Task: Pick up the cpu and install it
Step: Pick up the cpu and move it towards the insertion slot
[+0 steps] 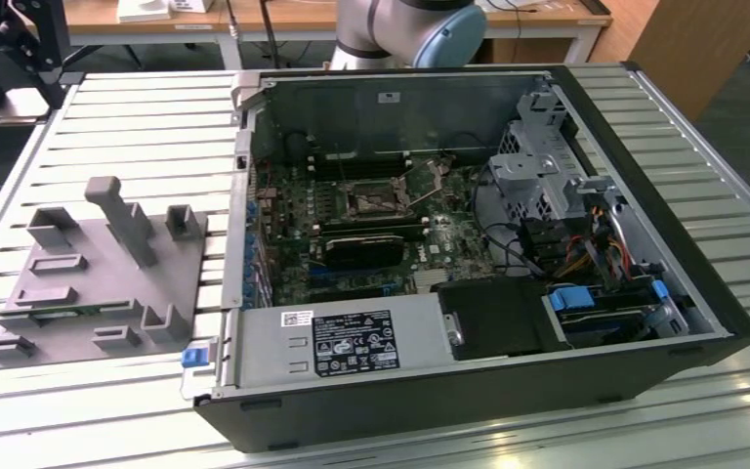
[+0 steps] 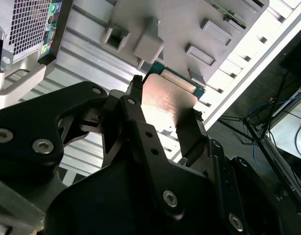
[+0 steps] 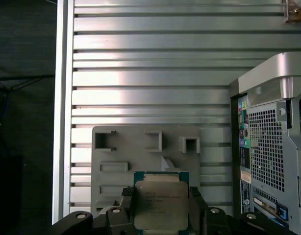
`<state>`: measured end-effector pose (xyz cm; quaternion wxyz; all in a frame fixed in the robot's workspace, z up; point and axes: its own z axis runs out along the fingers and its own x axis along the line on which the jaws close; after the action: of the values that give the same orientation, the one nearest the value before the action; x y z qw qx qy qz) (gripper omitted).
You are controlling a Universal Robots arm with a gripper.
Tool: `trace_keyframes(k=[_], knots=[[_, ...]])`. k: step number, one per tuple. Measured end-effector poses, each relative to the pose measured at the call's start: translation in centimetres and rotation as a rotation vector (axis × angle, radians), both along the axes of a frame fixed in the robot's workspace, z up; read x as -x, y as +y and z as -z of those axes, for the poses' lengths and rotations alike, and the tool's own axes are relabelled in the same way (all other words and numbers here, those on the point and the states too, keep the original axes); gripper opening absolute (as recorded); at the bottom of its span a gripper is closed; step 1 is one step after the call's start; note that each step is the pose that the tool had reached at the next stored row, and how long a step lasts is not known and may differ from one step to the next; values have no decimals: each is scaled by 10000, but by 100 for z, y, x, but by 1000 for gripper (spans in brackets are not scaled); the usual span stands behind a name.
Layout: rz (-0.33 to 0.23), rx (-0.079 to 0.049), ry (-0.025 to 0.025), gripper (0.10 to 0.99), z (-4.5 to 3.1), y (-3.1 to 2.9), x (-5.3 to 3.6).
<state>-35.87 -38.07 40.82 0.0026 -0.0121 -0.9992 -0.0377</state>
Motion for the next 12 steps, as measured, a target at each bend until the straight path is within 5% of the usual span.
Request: trace_keyframes(k=[12], knots=[[0, 0, 0, 529, 0, 0, -119]])
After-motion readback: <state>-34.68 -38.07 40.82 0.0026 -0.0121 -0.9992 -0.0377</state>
